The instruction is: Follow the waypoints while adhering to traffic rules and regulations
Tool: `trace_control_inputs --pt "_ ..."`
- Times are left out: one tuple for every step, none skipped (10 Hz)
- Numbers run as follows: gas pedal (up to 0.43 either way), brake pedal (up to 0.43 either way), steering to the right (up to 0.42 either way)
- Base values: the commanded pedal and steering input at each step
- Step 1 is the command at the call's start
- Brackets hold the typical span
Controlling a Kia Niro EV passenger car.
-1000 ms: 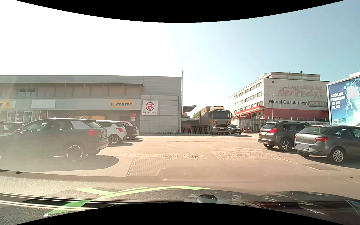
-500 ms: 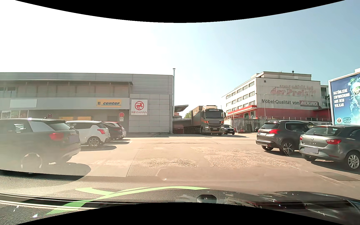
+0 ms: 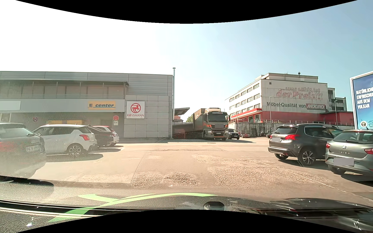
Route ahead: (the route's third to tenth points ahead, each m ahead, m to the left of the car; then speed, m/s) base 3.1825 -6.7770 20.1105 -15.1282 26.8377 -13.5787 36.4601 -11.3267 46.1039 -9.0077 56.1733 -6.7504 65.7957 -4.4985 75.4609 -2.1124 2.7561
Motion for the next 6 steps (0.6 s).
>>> trace_control_inputs --pt "0.189 0.0 0.038" --pt "0.189 0.0 0.036" --pt "0.177 0.0 0.033" --pt "0.177 0.0 0.026" --pt "0.157 0.0 0.018" --pt "0.118 0.0 0.012"
